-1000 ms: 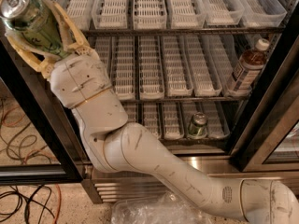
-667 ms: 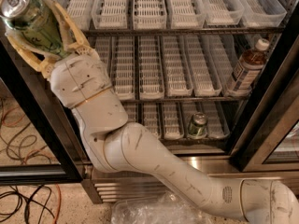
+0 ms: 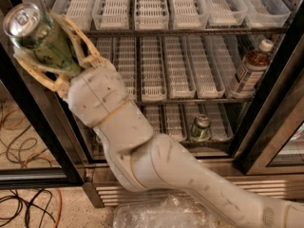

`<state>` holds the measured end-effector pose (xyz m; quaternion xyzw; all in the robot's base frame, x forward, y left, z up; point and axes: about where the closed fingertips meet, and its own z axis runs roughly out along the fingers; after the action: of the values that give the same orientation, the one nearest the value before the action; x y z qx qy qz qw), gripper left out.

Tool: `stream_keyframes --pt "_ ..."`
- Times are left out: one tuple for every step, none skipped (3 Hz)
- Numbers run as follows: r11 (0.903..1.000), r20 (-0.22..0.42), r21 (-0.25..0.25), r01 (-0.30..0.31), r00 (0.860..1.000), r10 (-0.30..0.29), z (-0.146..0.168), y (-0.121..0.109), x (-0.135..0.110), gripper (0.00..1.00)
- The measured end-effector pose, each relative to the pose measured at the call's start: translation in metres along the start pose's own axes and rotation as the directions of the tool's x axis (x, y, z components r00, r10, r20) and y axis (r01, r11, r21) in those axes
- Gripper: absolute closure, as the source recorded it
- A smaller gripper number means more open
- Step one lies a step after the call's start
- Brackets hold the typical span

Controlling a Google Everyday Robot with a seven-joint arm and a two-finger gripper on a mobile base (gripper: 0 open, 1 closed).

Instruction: Pick green can from top shelf of fridge

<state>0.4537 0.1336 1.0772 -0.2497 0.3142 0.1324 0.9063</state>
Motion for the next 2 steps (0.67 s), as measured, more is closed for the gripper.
stream_keyframes --pt "0.998 -0.078 -0.048 -0.04 0.996 0.037 -0.046 0.014 -0.017 1.0" --pt "0.9899 -0.147 -0.077 -0.119 0.983 0.106 -0.08 0.052 -0.038 1.0"
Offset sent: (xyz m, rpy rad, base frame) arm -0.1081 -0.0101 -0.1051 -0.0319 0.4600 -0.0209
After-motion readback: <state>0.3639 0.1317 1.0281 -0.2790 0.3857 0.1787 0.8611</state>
